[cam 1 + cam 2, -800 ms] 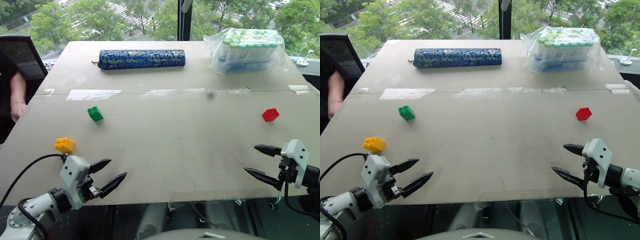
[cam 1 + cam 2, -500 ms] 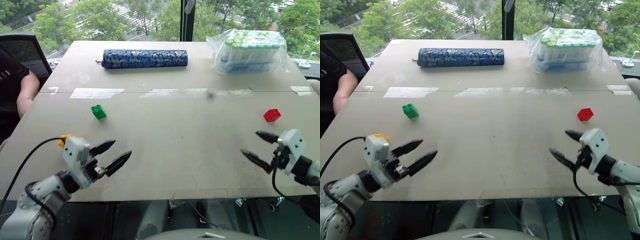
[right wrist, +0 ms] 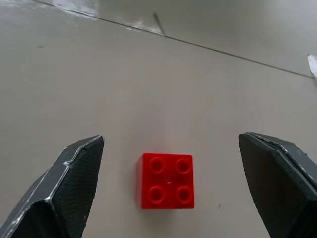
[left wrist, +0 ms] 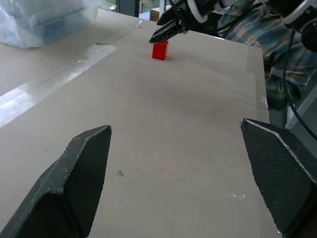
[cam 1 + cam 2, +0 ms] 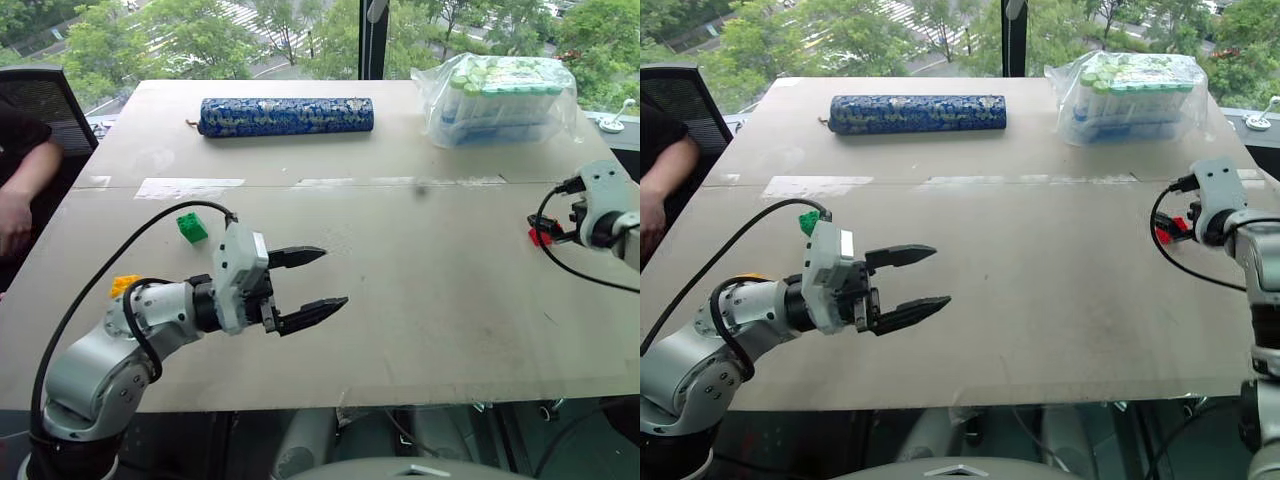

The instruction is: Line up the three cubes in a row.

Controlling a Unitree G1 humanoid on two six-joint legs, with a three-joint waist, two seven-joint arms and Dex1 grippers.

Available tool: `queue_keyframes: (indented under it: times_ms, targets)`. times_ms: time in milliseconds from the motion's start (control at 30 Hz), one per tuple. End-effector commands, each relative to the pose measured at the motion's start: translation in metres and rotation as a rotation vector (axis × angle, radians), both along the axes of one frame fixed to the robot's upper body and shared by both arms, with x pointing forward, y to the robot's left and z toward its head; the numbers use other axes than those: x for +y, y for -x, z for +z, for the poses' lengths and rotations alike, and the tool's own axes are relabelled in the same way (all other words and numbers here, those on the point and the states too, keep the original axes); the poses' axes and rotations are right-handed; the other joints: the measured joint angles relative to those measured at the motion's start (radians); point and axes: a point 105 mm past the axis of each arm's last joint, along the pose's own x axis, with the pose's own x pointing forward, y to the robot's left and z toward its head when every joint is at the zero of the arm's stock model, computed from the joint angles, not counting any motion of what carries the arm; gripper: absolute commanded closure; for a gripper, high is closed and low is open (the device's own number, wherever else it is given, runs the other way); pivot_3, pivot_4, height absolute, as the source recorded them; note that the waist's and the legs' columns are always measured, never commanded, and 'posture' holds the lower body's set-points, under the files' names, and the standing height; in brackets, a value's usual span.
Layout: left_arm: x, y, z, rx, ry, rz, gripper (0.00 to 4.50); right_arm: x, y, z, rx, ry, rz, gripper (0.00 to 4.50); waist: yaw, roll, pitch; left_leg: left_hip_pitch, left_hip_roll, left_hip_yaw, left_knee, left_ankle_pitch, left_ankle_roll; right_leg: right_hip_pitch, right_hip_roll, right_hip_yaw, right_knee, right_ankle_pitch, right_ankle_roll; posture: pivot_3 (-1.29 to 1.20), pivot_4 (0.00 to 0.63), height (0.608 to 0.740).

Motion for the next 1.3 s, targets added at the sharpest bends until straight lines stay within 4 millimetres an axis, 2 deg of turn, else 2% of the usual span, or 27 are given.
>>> queue_keyframes:
  times_ms: [33,67,167,200,233,267,333,400,433,500,567,667,700,767,867,967,1300]
  targets:
    - [-0.004,0.006,0.006,-0.034,-0.004,-0.032,0.23,-0.010,-0.006,-0.002,0.036,0.008,-0.056,0.00,0.001,0.000,0.000,0.000,0.000,0.000,0.000,0.000,0.000,0.000,0.000,0.000,0.000,0.000,0.000,0.00,0.150,0.740]
    - [-0.004,0.007,0.006,-0.034,-0.002,-0.031,0.23,-0.010,-0.007,-0.005,0.052,0.001,-0.055,0.00,0.003,0.000,0.000,0.000,0.000,0.000,0.000,0.000,0.000,0.000,0.000,0.000,0.000,0.000,0.000,0.00,0.150,0.740]
    - [-0.003,0.008,0.006,-0.035,0.005,-0.010,0.00,-0.004,-0.006,-0.012,0.113,-0.040,-0.031,0.87,0.001,0.000,0.000,0.000,0.000,0.001,0.001,0.000,0.000,0.000,0.000,0.001,0.000,0.000,0.000,0.00,0.150,0.740]
    - [-0.002,0.009,0.006,-0.036,0.004,-0.005,0.00,-0.002,-0.006,-0.013,0.123,-0.051,-0.022,1.32,0.001,0.000,0.000,0.000,0.000,0.001,0.001,0.000,0.001,0.000,0.000,0.001,0.000,0.000,0.000,0.00,0.150,0.740]
    - [-0.002,0.010,0.005,-0.036,0.004,-0.003,0.00,-0.001,-0.005,-0.014,0.127,-0.056,-0.017,1.99,0.001,0.000,0.000,0.000,0.000,0.001,0.001,0.000,0.001,0.000,0.000,0.001,0.000,0.000,0.000,0.00,0.150,0.740]
    - [-0.002,0.010,0.005,-0.035,0.007,0.002,0.00,0.000,-0.005,-0.014,0.128,-0.060,-0.008,2.27,0.001,0.000,0.000,0.000,0.000,0.001,0.001,0.000,0.001,0.000,0.000,0.001,0.000,0.000,0.001,0.00,0.150,0.740]
    - [-0.001,0.010,0.005,-0.033,0.011,0.016,0.00,0.003,-0.006,-0.013,0.126,-0.050,0.016,3.19,0.001,0.000,0.000,0.001,0.000,0.001,0.001,0.000,0.001,0.000,0.001,0.002,0.000,0.001,0.001,0.00,0.150,0.740]
    - [0.001,0.010,0.004,-0.032,0.014,0.032,0.00,0.018,-0.008,-0.004,0.065,-0.052,0.134,3.19,0.001,0.000,0.000,0.001,0.001,0.001,0.001,0.000,0.001,0.001,0.001,0.002,0.000,0.001,0.001,0.00,0.150,0.740]
    - [0.003,0.010,0.003,-0.030,0.014,0.043,0.00,0.033,-0.008,0.002,0.040,-0.081,0.218,3.19,0.001,0.000,0.000,0.001,0.001,0.001,0.001,0.000,0.001,0.001,0.002,0.002,0.000,0.001,0.001,0.00,0.150,0.740]
    - [0.006,0.012,0.001,-0.024,0.013,0.058,0.00,0.065,-0.005,0.014,-0.031,-0.103,0.413,3.19,-0.003,0.000,0.000,0.002,0.001,0.001,0.001,0.000,0.001,0.001,0.002,0.002,0.000,0.001,0.001,0.00,0.150,0.740]
    - [0.012,0.013,-0.001,-0.015,0.008,0.085,0.00,0.108,0.003,0.019,-0.062,-0.101,0.643,3.19,-0.010,0.000,0.000,0.002,0.001,0.001,0.001,0.000,0.001,0.001,0.002,0.002,0.000,0.001,0.001,0.00,0.150,0.740]
    - [0.022,0.020,-0.008,0.002,-0.026,0.116,0.00,0.181,0.016,0.013,-0.024,-0.056,1.007,3.19,-0.029,0.000,0.000,0.003,0.002,0.001,0.001,0.000,0.001,0.001,0.002,0.002,0.001,0.001,0.001,0.00,0.150,0.740]
    - [0.026,0.023,-0.010,0.007,-0.043,0.123,0.00,0.199,0.020,0.009,-0.005,-0.010,1.109,3.19,-0.036,-0.001,0.001,0.003,0.003,0.001,0.000,0.000,0.001,0.001,0.002,0.002,0.001,0.001,0.001,0.00,0.150,0.740]
    - [0.032,0.024,-0.011,0.013,-0.055,0.144,0.00,0.223,0.020,0.000,0.033,0.068,1.237,3.19,-0.039,0.000,0.001,0.003,0.003,0.001,0.001,0.000,0.000,0.000,0.002,0.001,0.001,0.001,0.001,0.00,0.150,0.740]
    - [0.038,0.027,-0.011,0.010,-0.067,0.163,0.00,0.238,0.012,-0.011,0.102,0.178,1.307,3.19,-0.027,0.000,0.001,0.003,0.003,-0.001,0.001,-0.001,-0.001,0.000,0.003,0.000,0.001,0.001,0.001,0.00,0.150,0.740]
    - [0.040,0.029,-0.010,0.007,-0.073,0.173,0.00,0.244,0.005,-0.013,0.123,0.215,1.333,3.19,-0.010,-0.001,0.001,0.003,0.001,-0.003,0.002,-0.003,-0.004,0.000,0.004,0.001,0.001,0.001,0.001,0.00,0.150,0.740]
    - [0.046,0.036,-0.011,0.006,-0.100,0.200,0.00,0.250,-0.005,-0.012,0.151,0.260,1.365,3.19,-0.023,-0.001,0.001,0.003,0.001,-0.003,0.000,-0.003,-0.006,-0.001,0.005,0.003,0.002,0.002,0.000,0.00,0.150,0.740]
